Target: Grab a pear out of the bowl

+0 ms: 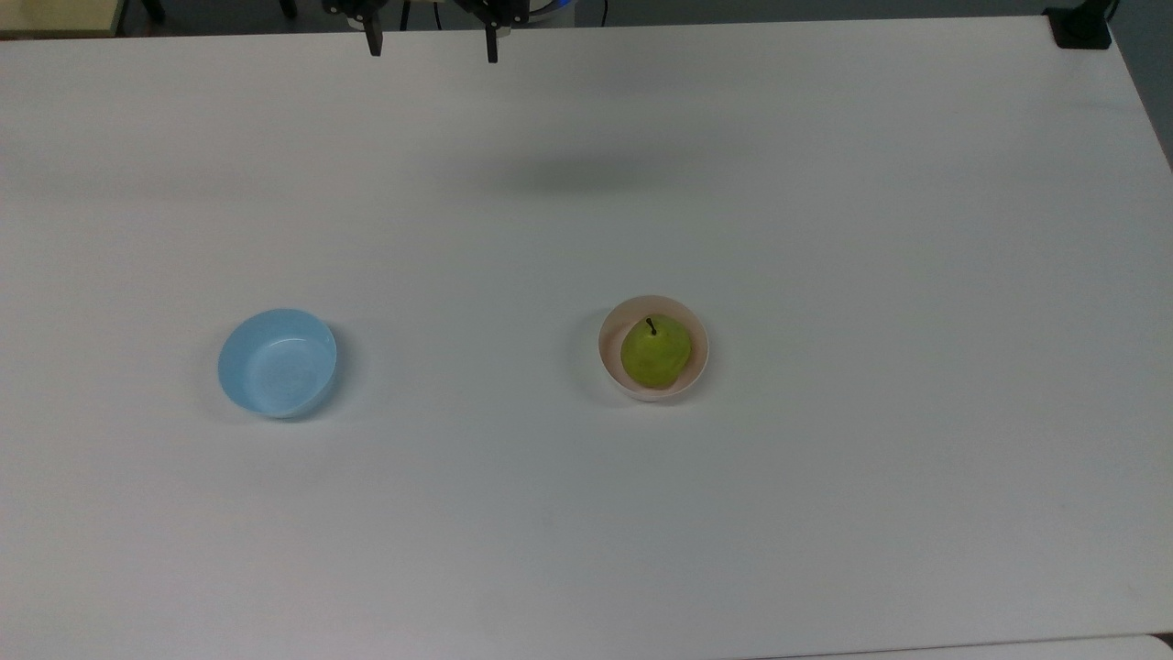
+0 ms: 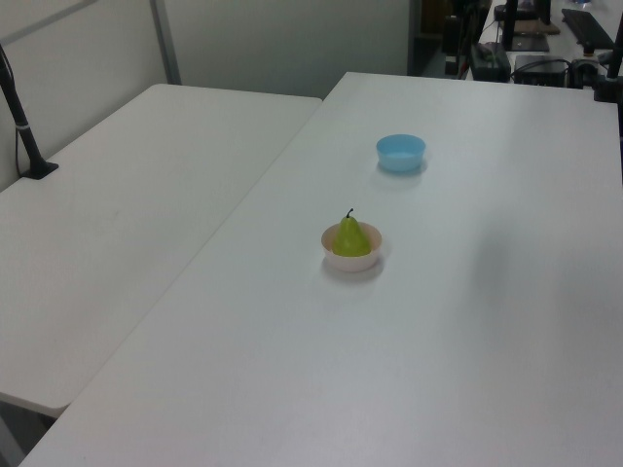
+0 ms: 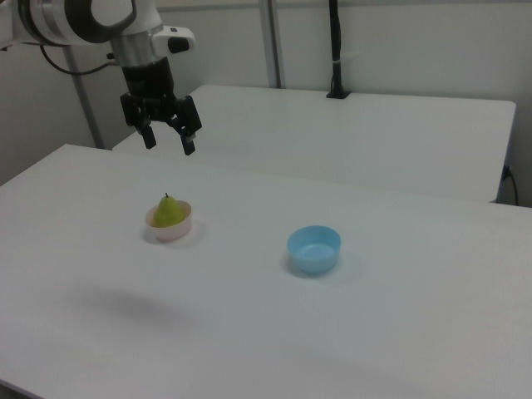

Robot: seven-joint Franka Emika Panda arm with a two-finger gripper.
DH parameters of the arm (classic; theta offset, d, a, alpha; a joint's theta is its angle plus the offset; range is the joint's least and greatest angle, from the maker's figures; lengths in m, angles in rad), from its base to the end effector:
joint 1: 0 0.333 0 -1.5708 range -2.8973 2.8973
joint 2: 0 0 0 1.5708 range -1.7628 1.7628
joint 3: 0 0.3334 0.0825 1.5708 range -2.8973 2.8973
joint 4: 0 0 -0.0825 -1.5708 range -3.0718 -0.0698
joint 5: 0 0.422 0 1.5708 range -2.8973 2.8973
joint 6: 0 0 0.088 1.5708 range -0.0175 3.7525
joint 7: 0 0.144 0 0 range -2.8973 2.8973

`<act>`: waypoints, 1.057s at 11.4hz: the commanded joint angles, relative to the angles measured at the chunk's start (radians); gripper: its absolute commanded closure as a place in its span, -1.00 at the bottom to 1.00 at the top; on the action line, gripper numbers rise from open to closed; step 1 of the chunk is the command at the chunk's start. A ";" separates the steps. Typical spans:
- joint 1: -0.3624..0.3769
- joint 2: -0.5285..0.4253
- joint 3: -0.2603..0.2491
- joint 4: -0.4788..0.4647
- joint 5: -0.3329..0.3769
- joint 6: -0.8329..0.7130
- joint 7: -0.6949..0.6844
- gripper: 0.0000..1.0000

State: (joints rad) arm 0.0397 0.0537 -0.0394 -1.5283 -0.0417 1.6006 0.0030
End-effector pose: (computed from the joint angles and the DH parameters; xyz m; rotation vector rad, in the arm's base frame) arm 0.6138 -0.0051 0.5971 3.0977 -0.0027 0.0290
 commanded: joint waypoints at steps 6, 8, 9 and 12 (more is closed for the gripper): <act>-0.004 -0.021 0.000 -0.021 0.016 -0.005 -0.037 -1.00; -0.004 -0.021 0.000 -0.021 0.016 -0.005 -0.038 -1.00; -0.004 -0.020 0.000 -0.021 0.016 -0.004 -0.040 -1.00; -0.004 -0.012 0.000 -0.018 0.017 0.005 -0.074 -1.00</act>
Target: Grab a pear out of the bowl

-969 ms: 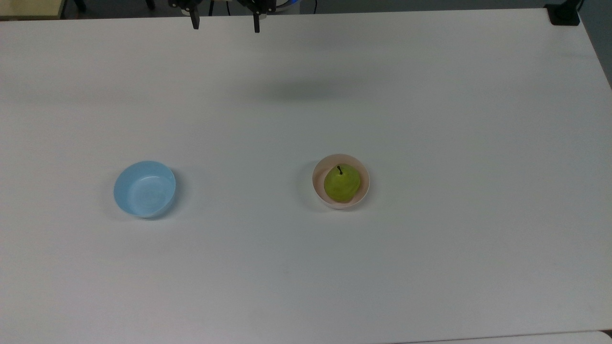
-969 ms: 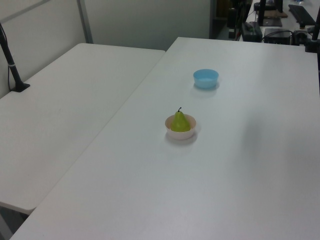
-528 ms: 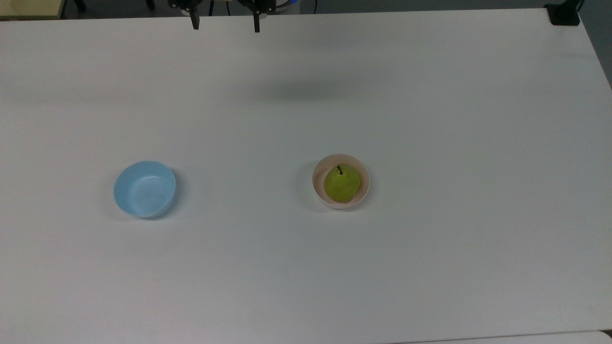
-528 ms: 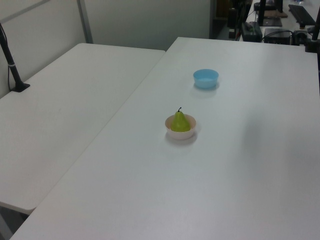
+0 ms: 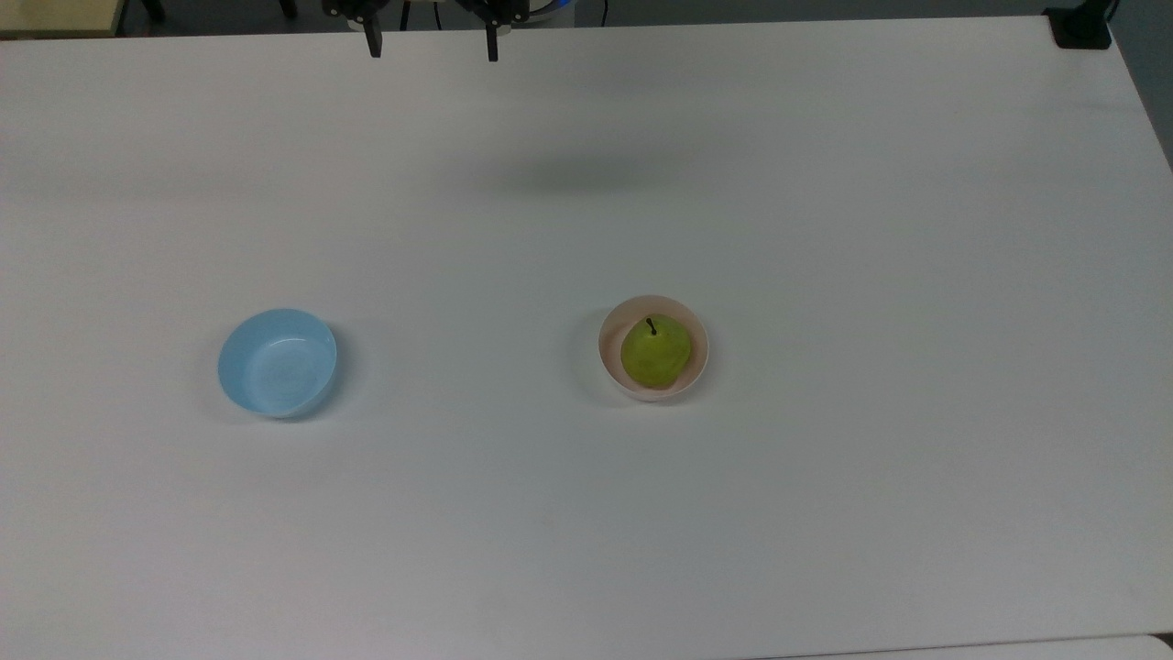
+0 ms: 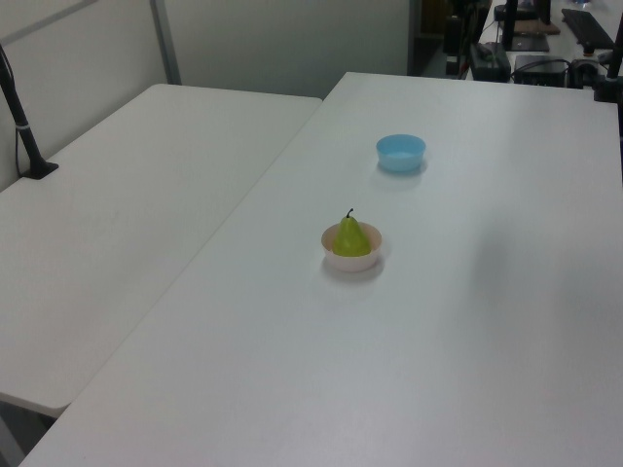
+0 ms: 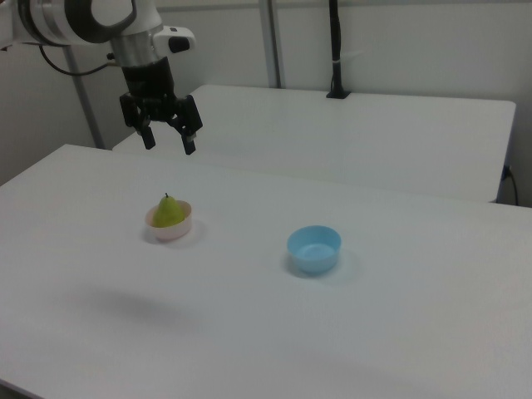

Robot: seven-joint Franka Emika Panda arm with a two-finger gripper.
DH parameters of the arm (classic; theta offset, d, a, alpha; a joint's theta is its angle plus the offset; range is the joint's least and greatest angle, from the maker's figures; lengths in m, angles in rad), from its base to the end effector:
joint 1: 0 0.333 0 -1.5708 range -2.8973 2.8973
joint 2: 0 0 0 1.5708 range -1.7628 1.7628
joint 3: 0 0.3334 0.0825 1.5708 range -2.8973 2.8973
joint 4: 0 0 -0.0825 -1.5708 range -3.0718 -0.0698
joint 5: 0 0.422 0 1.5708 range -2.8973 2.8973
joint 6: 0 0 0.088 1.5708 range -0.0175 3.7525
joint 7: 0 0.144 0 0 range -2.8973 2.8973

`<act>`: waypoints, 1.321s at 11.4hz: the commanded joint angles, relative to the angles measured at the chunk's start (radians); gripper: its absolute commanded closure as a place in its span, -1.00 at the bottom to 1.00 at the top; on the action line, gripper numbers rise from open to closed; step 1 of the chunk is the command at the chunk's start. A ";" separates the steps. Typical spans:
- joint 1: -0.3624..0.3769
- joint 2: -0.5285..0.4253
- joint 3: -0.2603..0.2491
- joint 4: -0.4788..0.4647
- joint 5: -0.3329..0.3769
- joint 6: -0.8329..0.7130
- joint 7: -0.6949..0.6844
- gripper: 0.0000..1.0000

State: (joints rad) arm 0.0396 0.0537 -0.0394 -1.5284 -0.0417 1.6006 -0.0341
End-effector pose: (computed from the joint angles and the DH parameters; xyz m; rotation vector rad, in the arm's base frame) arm 0.6138 -0.0052 0.5970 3.0969 0.0546 0.0276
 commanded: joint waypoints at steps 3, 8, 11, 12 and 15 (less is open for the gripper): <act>-0.003 0.001 0.001 -0.015 0.028 0.045 -0.038 -1.00; 0.063 0.093 0.012 -0.015 0.039 0.185 -0.020 -1.00; 0.132 0.170 0.012 -0.013 0.029 0.287 0.129 -1.00; 0.150 0.198 0.012 -0.013 0.026 0.320 0.181 -1.00; 0.200 0.279 0.012 -0.013 0.022 0.398 0.218 -1.00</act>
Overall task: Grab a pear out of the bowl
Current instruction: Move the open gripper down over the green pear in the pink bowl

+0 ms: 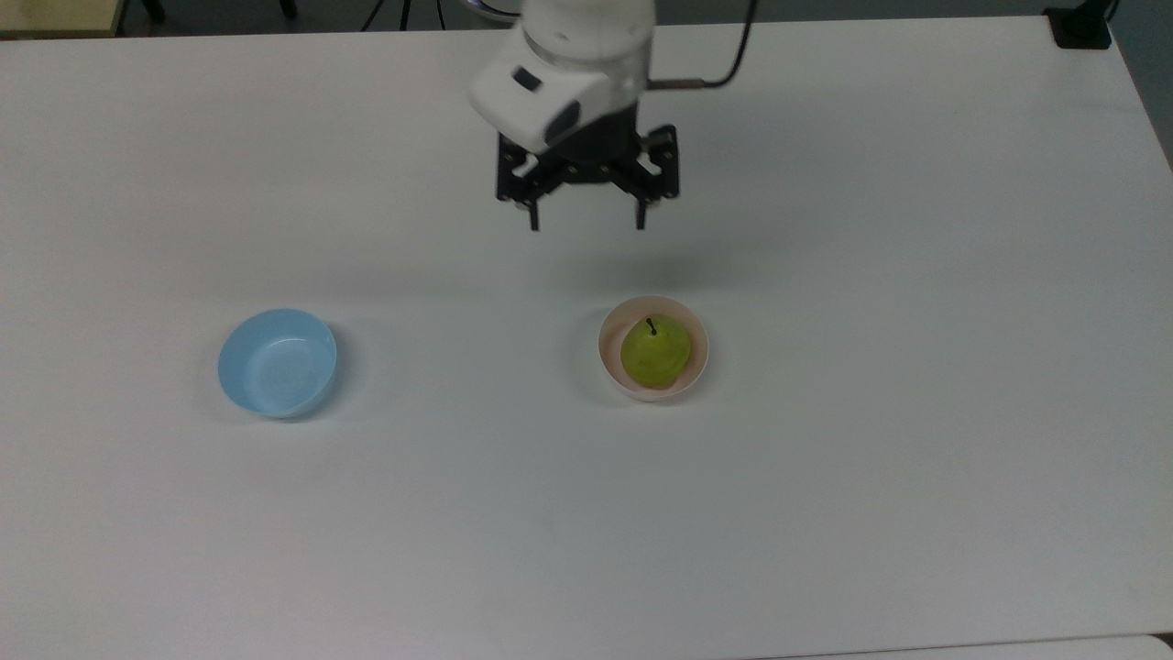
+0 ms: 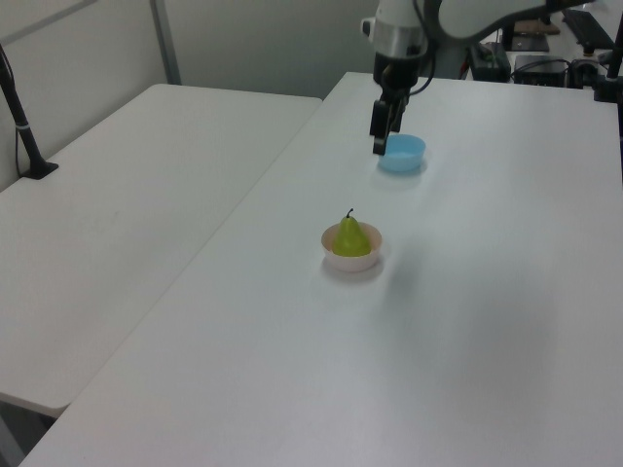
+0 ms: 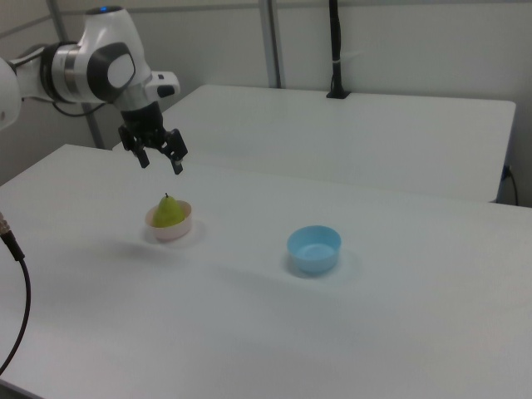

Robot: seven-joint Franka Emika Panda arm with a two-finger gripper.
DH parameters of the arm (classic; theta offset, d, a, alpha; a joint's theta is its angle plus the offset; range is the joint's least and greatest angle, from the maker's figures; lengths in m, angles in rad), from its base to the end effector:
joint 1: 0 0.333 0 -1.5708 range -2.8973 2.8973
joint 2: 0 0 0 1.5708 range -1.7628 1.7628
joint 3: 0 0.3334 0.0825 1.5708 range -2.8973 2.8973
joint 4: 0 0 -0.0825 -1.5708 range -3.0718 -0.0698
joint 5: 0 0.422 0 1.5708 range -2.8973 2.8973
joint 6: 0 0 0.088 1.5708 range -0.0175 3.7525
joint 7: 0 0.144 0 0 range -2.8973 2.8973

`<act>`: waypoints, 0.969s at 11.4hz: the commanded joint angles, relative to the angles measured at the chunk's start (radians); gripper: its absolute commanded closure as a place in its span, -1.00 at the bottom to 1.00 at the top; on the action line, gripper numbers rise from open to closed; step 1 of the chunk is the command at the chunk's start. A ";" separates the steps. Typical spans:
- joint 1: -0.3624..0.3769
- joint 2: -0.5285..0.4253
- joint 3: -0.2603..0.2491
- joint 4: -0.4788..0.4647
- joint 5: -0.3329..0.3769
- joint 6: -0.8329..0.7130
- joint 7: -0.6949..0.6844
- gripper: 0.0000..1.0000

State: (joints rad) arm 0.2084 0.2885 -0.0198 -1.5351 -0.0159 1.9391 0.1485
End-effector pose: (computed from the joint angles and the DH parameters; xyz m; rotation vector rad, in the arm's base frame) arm 0.6947 0.1323 0.4706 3.1343 0.0723 0.1842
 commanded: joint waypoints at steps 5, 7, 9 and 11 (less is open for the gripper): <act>0.061 0.141 -0.008 -0.007 -0.013 0.095 0.036 -1.00; 0.071 0.165 -0.008 -0.010 -0.035 0.183 0.036 -1.00; 0.077 0.201 -0.009 -0.008 -0.036 0.225 0.036 -1.00; 0.078 0.219 -0.008 -0.008 -0.035 0.257 0.036 -1.00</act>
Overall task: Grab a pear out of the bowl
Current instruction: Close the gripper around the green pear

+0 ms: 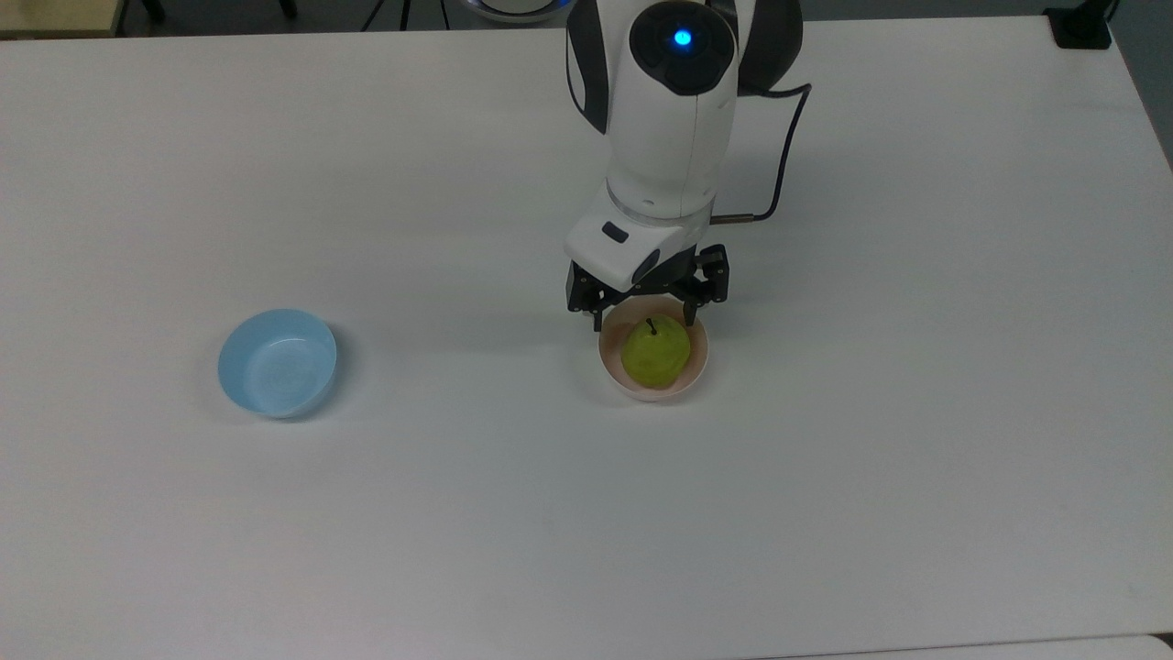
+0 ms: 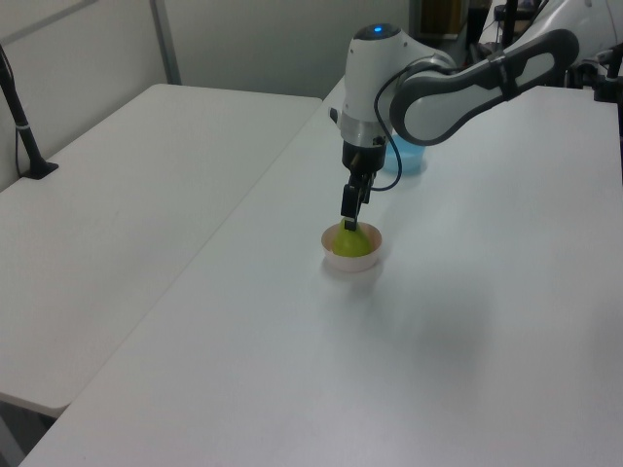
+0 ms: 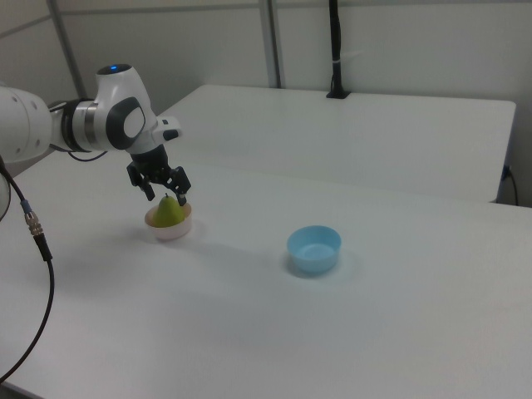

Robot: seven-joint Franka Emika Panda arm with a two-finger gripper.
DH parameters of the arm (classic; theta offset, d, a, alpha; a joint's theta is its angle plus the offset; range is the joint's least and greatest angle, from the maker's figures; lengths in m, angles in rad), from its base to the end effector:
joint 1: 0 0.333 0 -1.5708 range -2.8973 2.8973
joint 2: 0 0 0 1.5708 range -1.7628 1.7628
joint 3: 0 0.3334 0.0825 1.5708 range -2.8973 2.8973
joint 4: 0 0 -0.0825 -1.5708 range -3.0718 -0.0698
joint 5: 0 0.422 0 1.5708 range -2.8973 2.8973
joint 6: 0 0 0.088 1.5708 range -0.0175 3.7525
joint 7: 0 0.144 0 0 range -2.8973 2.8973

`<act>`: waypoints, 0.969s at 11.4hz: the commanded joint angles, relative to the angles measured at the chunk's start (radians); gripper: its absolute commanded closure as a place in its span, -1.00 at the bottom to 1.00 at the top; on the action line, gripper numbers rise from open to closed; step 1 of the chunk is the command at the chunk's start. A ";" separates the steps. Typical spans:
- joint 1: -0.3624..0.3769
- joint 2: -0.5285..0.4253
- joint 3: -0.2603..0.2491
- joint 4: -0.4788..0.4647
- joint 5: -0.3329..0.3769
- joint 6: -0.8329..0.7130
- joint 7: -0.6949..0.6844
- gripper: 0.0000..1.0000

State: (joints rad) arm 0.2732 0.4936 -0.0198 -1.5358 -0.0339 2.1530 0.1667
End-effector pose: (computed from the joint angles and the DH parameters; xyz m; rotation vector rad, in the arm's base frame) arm 0.7268 0.1876 0.3427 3.1186 0.1663 0.2017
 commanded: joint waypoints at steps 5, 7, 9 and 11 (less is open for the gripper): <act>0.027 0.051 -0.008 -0.009 -0.035 0.087 0.017 -0.97; 0.027 0.065 -0.008 -0.009 -0.043 0.087 0.017 -0.91; 0.027 0.079 -0.008 -0.009 -0.060 0.087 0.017 -0.79; 0.029 0.085 -0.008 -0.009 -0.063 0.087 0.017 -0.64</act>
State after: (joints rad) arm 0.2917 0.5683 -0.0198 -1.5353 -0.0729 2.2144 0.1667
